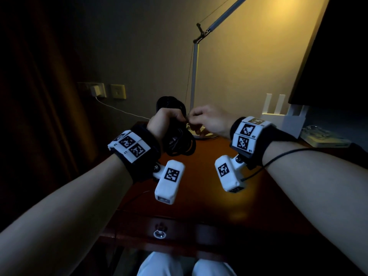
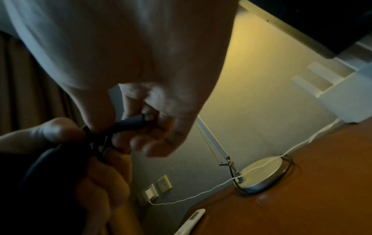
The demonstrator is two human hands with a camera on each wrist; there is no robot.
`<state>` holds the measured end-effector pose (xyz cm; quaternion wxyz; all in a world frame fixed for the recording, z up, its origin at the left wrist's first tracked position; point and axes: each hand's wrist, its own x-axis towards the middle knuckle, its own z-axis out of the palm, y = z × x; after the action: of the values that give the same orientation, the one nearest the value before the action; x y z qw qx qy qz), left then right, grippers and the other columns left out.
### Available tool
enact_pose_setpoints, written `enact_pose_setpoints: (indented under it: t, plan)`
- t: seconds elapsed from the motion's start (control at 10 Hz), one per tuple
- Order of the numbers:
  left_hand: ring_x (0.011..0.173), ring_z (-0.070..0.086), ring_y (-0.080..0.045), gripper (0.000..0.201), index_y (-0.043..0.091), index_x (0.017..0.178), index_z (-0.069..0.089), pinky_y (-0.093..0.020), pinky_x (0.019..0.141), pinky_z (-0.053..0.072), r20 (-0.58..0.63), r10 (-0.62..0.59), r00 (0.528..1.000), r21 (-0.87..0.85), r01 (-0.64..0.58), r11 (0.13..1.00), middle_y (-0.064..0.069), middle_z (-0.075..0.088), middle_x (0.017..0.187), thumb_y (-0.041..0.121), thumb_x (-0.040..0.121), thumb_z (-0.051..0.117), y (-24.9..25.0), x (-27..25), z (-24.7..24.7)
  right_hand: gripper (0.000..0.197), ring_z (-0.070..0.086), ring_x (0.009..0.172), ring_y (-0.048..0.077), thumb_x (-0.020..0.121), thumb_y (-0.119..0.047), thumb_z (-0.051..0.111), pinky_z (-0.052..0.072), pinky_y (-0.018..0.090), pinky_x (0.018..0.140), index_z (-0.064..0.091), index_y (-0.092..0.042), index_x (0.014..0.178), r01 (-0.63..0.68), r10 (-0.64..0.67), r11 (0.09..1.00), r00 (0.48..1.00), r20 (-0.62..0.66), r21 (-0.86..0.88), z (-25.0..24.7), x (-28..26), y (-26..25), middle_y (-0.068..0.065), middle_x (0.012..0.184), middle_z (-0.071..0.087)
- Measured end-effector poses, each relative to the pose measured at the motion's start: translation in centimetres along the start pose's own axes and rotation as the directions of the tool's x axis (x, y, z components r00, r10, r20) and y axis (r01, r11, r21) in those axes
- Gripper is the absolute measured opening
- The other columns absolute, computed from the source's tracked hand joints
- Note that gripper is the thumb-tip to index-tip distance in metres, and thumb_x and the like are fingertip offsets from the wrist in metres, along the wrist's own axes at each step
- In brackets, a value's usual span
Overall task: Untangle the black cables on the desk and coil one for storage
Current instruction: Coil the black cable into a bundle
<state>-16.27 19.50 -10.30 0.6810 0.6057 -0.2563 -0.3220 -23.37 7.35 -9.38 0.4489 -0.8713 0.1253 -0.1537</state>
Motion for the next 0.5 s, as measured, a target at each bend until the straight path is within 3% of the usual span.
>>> enact_pose_setpoints:
  t: [0.1,0.2,0.3,0.4,0.5]
  plan:
    - [0.063,0.059,-0.015,0.019,0.01,0.081,0.06,-0.025,0.059,0.049,0.009,0.067,0.998,-0.002,-0.067,0.998,-0.006,0.06,0.073,0.014,0.092,0.045,-0.6,1.3,-1.0,0.017,0.042,0.057,0.016,0.099,-0.014,0.051,0.038,0.027,0.054,0.06,-0.005,0.088,0.019,-0.02,0.997,1.0,0.012,0.078,-0.2,-0.1,0.4,0.005,0.065,0.044]
    - [0.072,0.061,-0.017,0.02,0.012,0.091,0.067,-0.028,0.069,0.048,0.033,0.112,0.993,-0.011,-0.112,0.994,-0.007,0.065,0.081,0.025,0.092,0.052,-0.4,0.9,-1.1,0.018,0.044,0.056,0.016,0.095,-0.014,0.057,0.039,0.029,0.057,0.066,0.001,0.098,0.039,-0.038,0.992,0.999,-0.012,0.12,-0.6,-0.1,0.5,0.004,0.062,0.045]
    - [0.068,0.054,-0.019,0.019,0.007,0.087,0.065,-0.028,0.065,0.043,0.029,0.081,0.996,0.017,-0.082,0.997,-0.01,0.059,0.079,0.022,0.087,0.053,-0.2,0.4,-0.9,0.02,0.043,0.054,0.015,0.093,-0.011,0.06,0.038,0.029,0.055,0.068,0.006,0.1,0.041,-0.033,0.988,0.998,-0.056,0.147,-0.8,-0.1,0.6,0.001,0.058,0.05]
    - [0.054,0.049,-0.016,0.014,0.006,0.079,0.062,-0.018,0.048,0.04,0.002,0.035,0.999,-0.003,-0.035,0.999,-0.006,0.056,0.067,0.017,0.083,0.053,-0.1,0.0,-0.9,0.02,0.044,0.055,0.018,0.088,-0.013,0.066,0.038,0.033,0.056,0.071,0.004,0.097,0.047,-0.033,0.989,0.995,-0.099,0.142,-1.3,-0.3,0.9,-0.003,0.052,0.055]
    - [0.054,0.055,-0.016,0.018,0.004,0.087,0.066,-0.016,0.047,0.043,-0.063,0.026,0.998,0.022,-0.025,0.999,-0.008,0.06,0.071,0.016,0.074,0.06,-0.1,-0.3,-1.1,0.009,0.048,0.061,0.018,0.085,-0.017,0.07,0.04,0.033,0.059,0.075,-0.009,0.084,0.058,-0.046,0.996,0.988,-0.15,0.074,-2.2,-0.9,1.0,-0.008,0.055,0.063]
